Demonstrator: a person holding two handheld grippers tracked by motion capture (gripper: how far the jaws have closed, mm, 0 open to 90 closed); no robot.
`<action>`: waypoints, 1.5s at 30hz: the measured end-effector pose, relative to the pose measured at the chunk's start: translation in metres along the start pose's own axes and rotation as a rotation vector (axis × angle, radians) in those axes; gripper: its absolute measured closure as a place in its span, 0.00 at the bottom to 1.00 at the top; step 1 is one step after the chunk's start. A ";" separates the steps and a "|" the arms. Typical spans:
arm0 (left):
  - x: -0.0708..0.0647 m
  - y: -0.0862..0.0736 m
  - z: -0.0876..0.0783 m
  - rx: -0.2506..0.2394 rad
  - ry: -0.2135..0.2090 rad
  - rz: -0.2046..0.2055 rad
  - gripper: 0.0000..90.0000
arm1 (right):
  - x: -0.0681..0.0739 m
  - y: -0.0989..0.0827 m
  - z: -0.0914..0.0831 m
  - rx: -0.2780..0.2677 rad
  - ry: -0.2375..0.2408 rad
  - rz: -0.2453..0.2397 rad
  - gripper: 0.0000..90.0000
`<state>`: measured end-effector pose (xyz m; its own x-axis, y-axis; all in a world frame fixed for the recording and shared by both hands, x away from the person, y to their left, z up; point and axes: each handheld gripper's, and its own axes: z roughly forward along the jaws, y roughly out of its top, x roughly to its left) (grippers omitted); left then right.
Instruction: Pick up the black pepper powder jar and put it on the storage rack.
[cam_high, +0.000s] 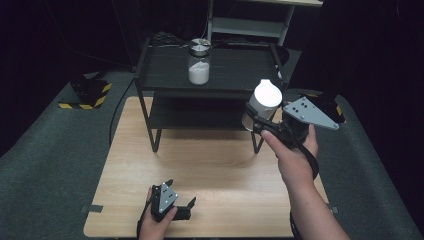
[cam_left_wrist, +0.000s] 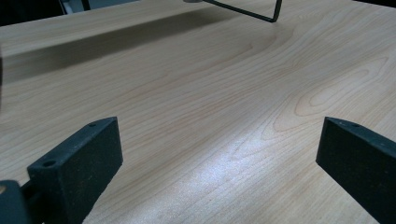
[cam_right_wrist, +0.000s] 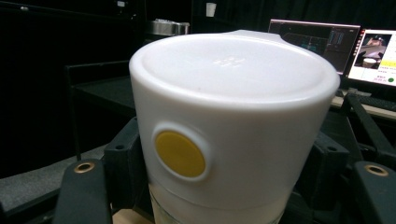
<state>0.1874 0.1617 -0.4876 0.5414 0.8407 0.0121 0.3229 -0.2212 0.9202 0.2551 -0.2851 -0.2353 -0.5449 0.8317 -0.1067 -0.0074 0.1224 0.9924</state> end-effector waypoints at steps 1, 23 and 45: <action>0.000 0.000 0.000 -0.001 -0.001 -0.001 0.01 | 0.000 0.001 0.001 0.000 -0.002 -0.001 0.34; 0.002 -0.001 -0.002 -0.002 0.001 -0.012 0.01 | -0.008 0.032 0.039 -0.009 -0.069 0.038 0.34; 0.004 -0.001 -0.002 -0.001 -0.008 -0.001 0.01 | -0.025 0.054 0.091 0.051 -0.120 0.019 0.34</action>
<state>0.1873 0.1660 -0.4877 0.5470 0.8371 0.0078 0.3226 -0.2193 0.9208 0.3443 -0.2501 -0.1847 -0.4407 0.8924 -0.0975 0.0462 0.1310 0.9903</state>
